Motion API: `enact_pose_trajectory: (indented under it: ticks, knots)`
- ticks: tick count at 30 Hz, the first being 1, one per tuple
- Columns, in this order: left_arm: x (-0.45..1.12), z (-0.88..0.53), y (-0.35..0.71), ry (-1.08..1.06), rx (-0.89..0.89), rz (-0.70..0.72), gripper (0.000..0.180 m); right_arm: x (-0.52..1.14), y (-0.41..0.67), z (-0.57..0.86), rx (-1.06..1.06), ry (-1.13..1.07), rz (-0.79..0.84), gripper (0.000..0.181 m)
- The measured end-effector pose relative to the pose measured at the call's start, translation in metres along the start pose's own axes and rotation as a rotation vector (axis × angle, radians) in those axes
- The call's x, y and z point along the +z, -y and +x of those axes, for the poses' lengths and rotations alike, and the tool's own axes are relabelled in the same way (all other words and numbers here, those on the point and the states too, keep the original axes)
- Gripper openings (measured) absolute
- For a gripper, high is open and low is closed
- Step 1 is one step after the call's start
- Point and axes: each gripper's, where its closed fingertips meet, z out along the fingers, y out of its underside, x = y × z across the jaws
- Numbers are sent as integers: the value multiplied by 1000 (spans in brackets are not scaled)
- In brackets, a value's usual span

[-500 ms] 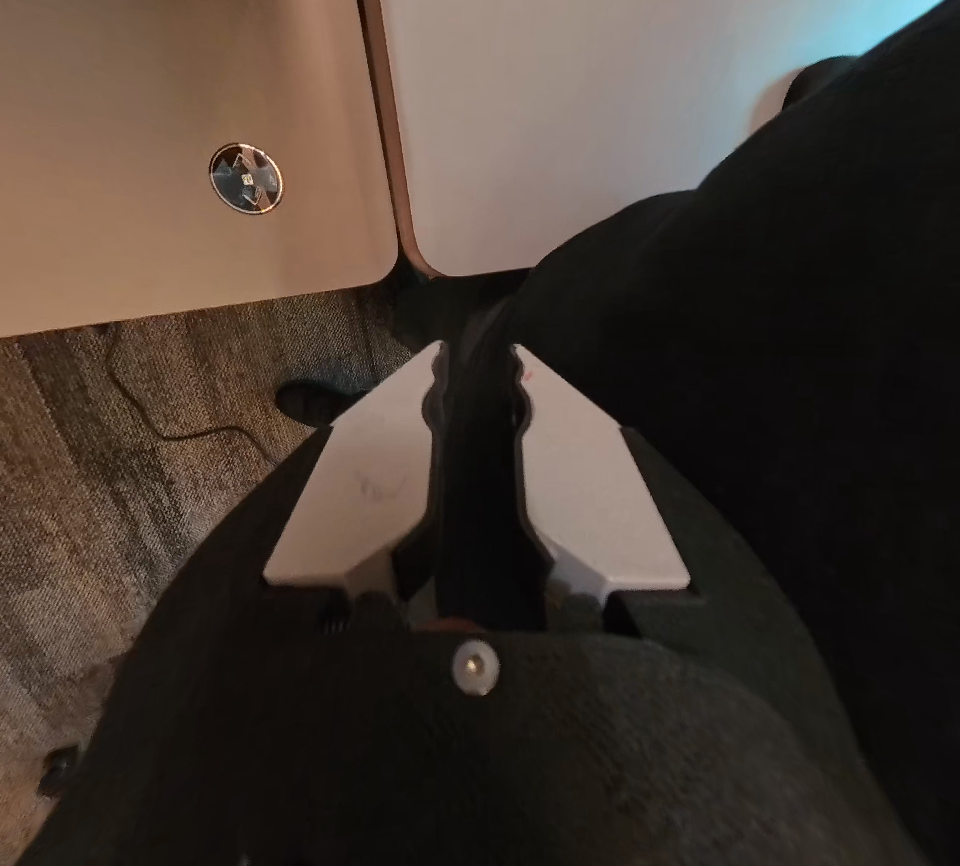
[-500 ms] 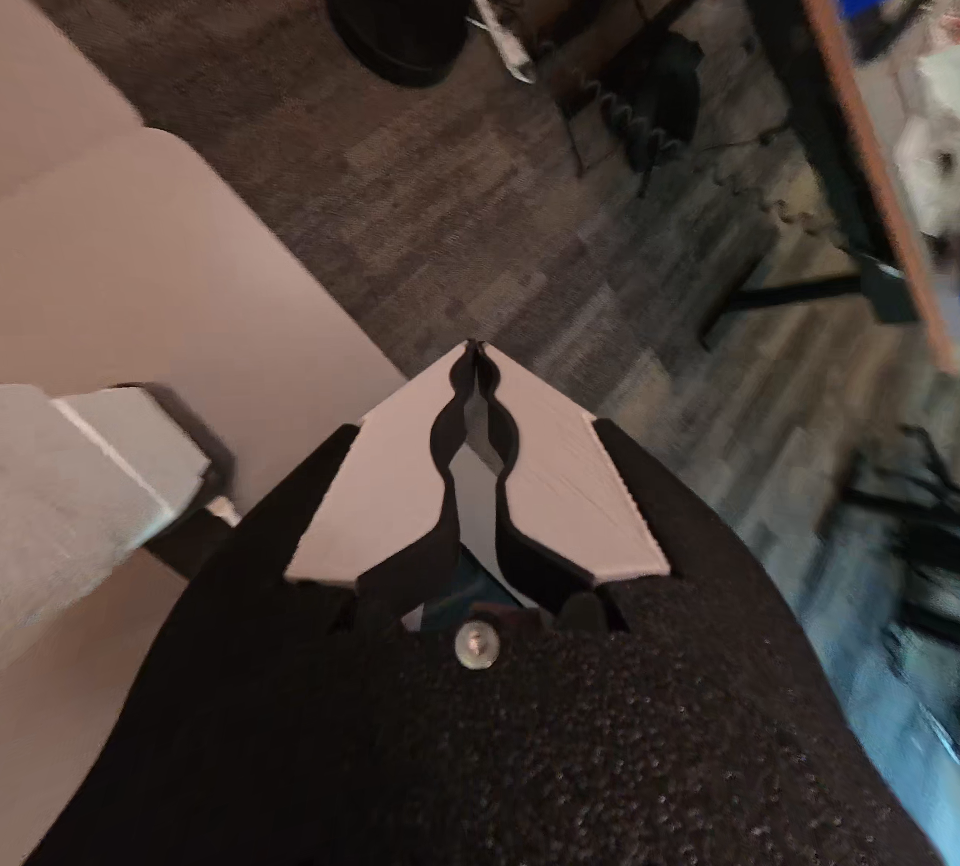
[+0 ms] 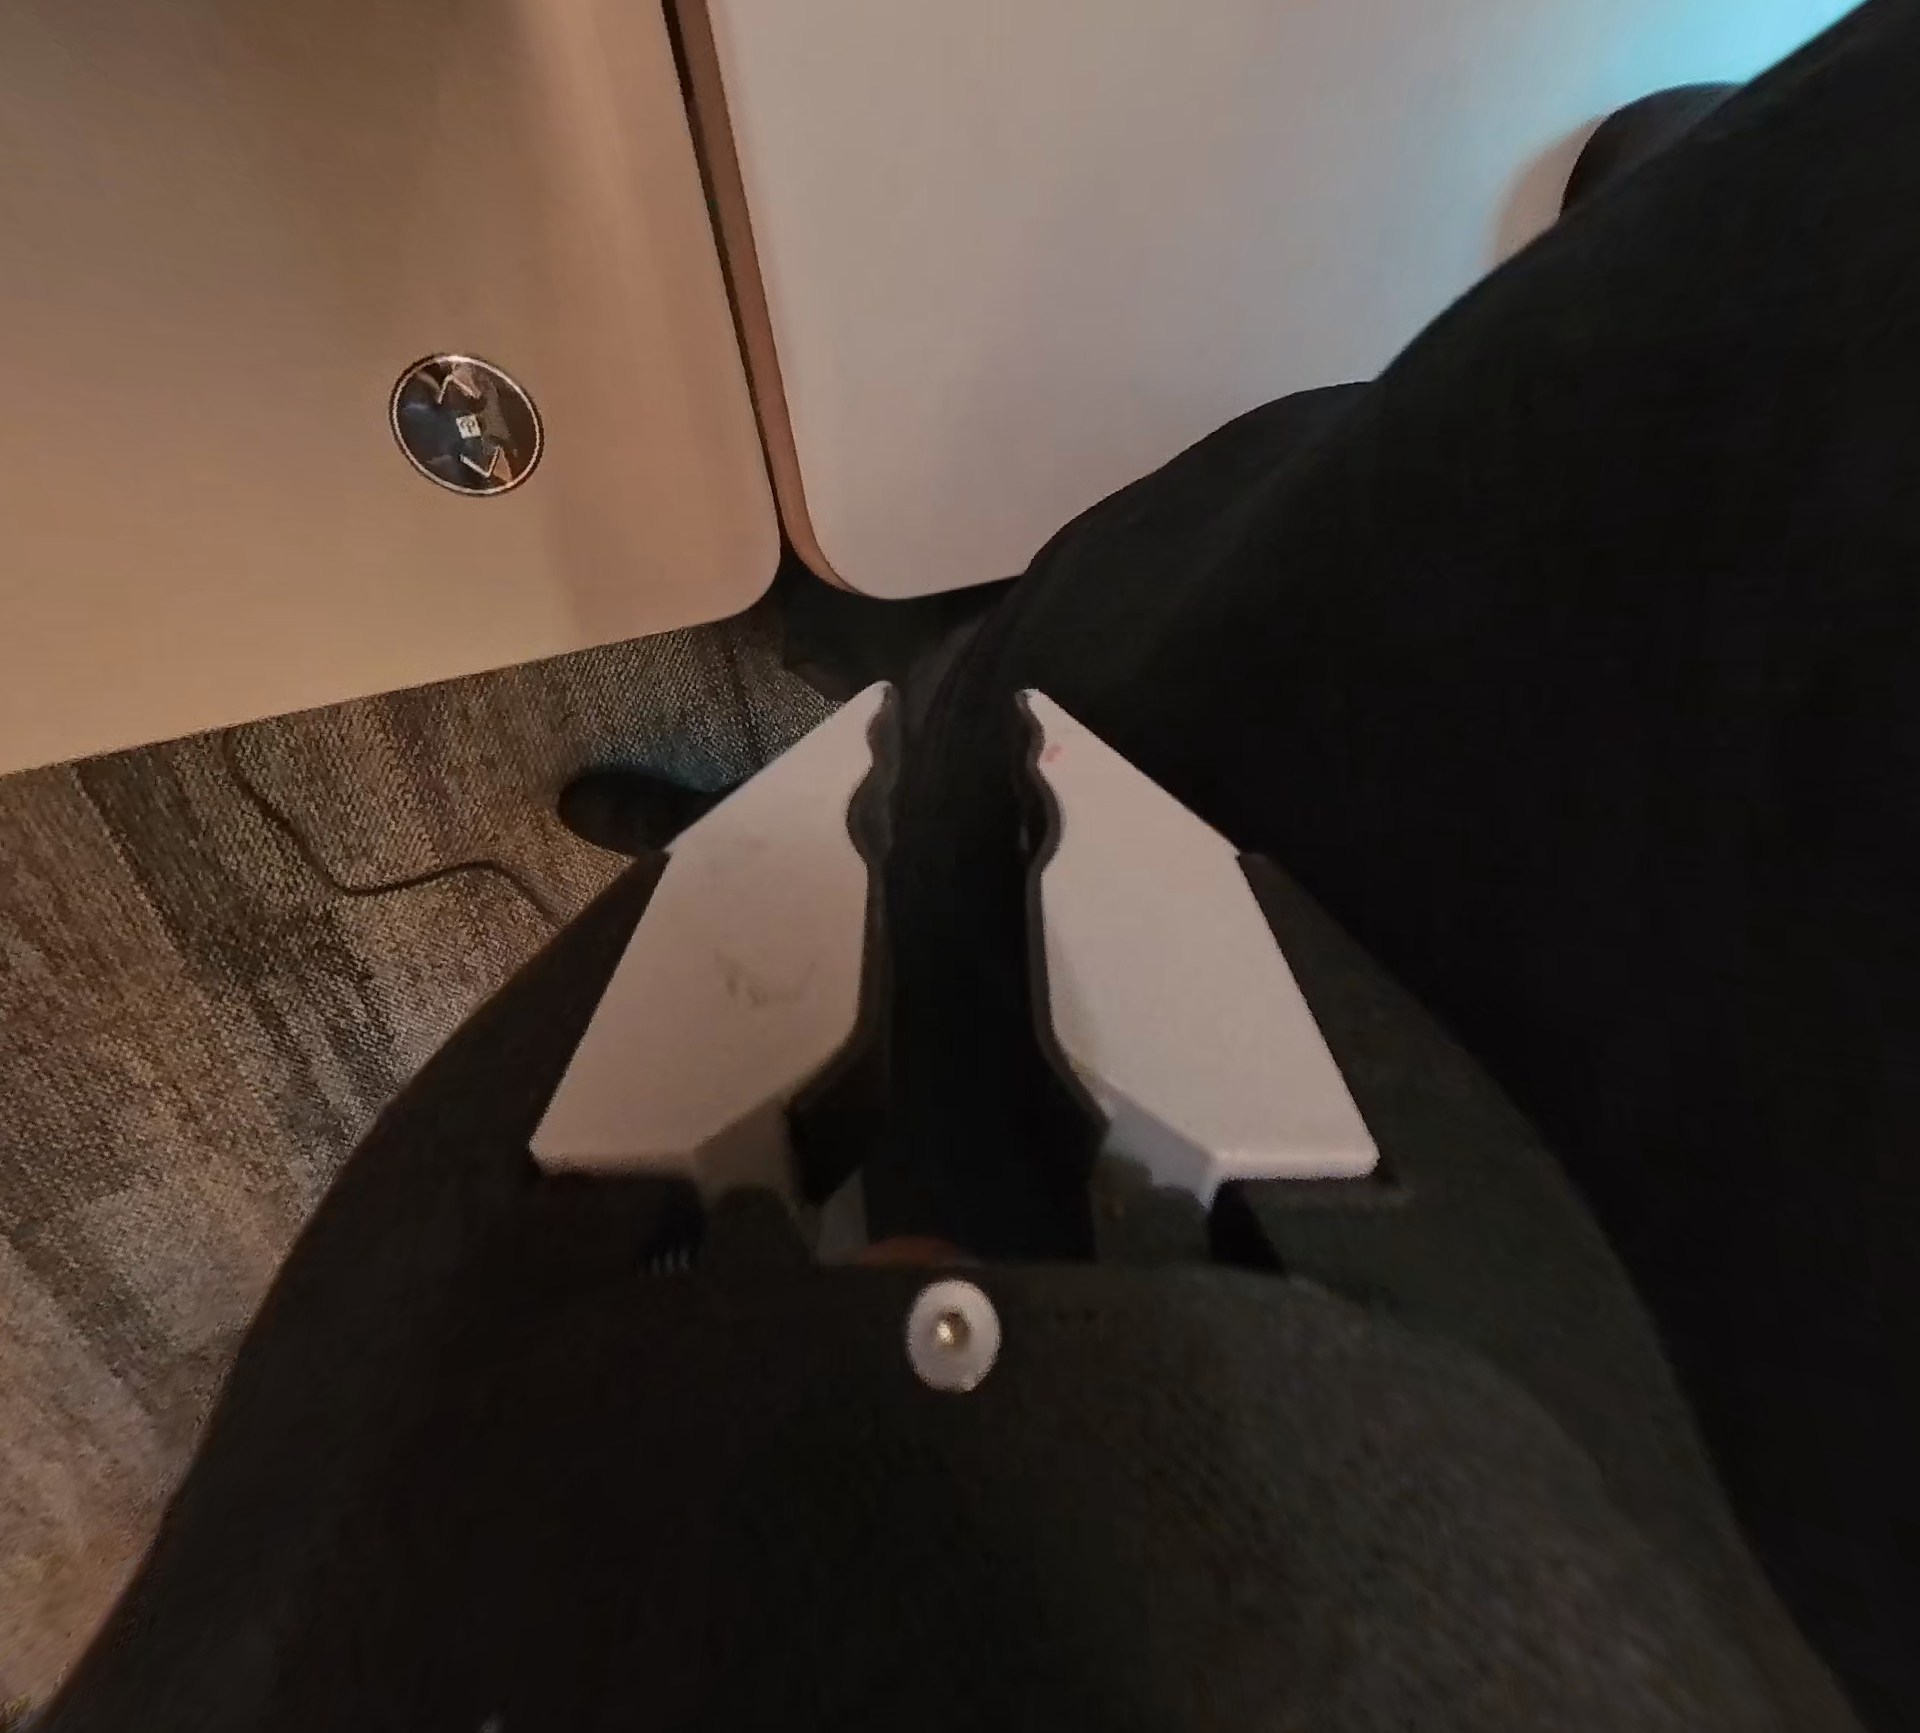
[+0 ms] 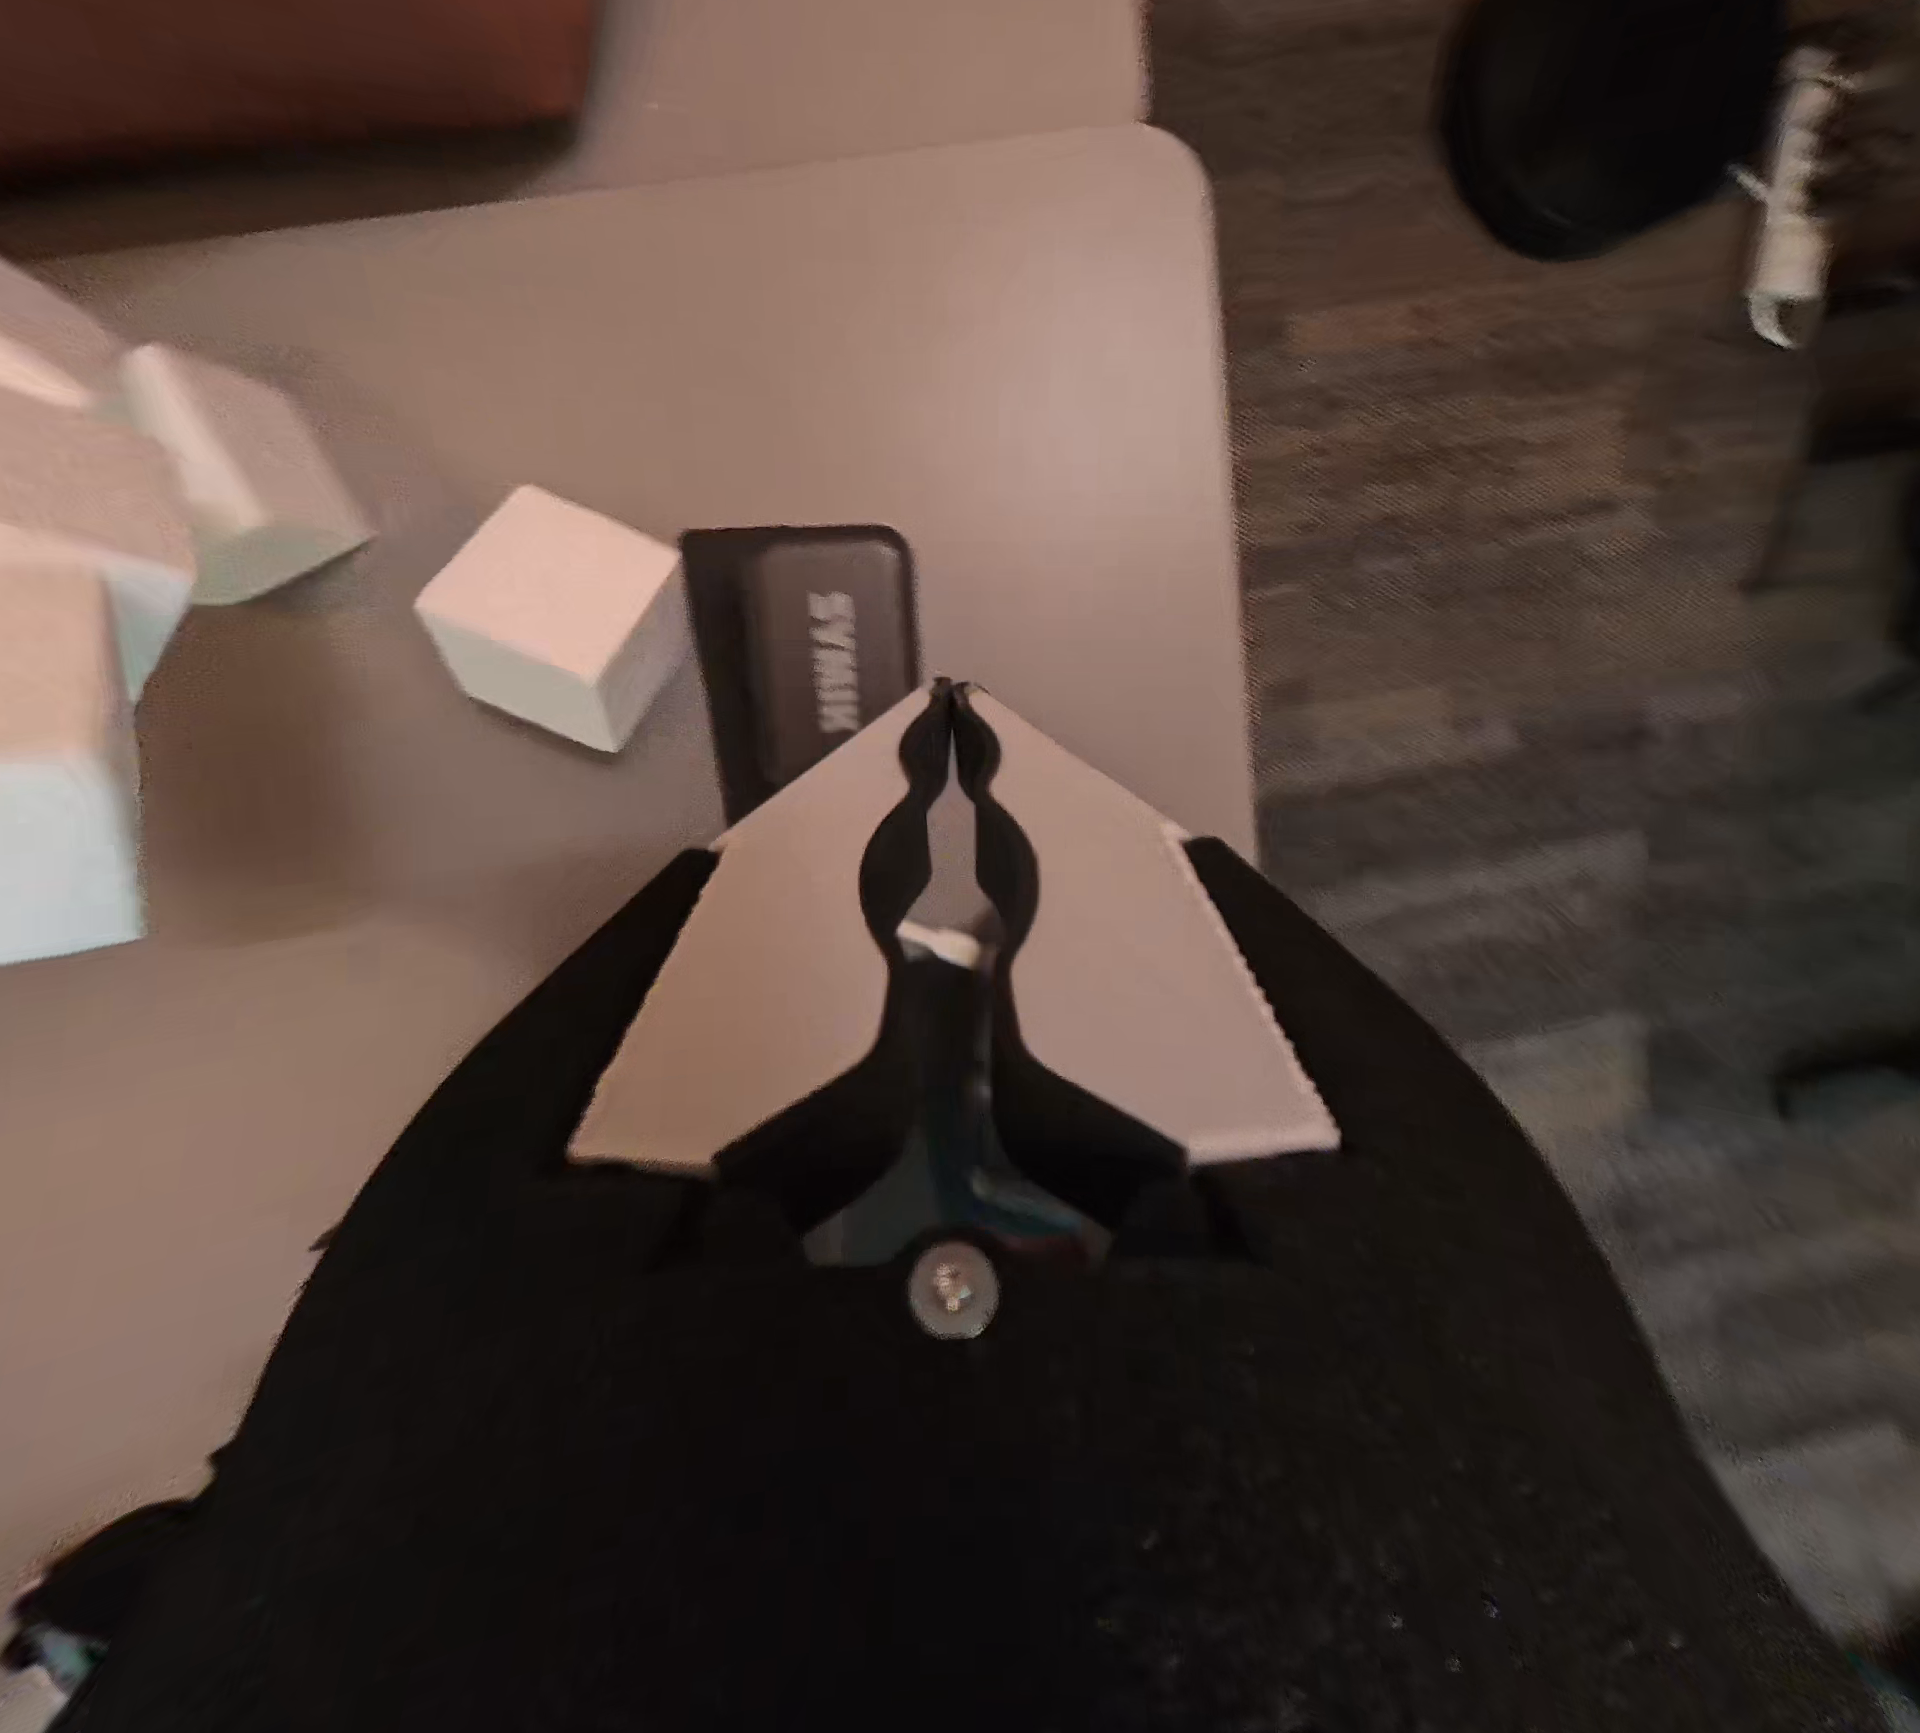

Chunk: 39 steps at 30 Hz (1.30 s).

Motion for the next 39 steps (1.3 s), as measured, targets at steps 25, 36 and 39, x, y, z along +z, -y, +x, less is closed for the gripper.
enact_pose_trajectory:
  ticks: [25,36,39]
  knots:
    - [-33,-52,12,-36,247,258,0,44,-64,-252,391,-72,-103,52]
    - [-71,-44,46,21,455,497,0,-28,-44,-255,545,-278,59,54]
    - [-77,-35,62,118,502,522,16,-28,-41,-223,611,-327,87,62]
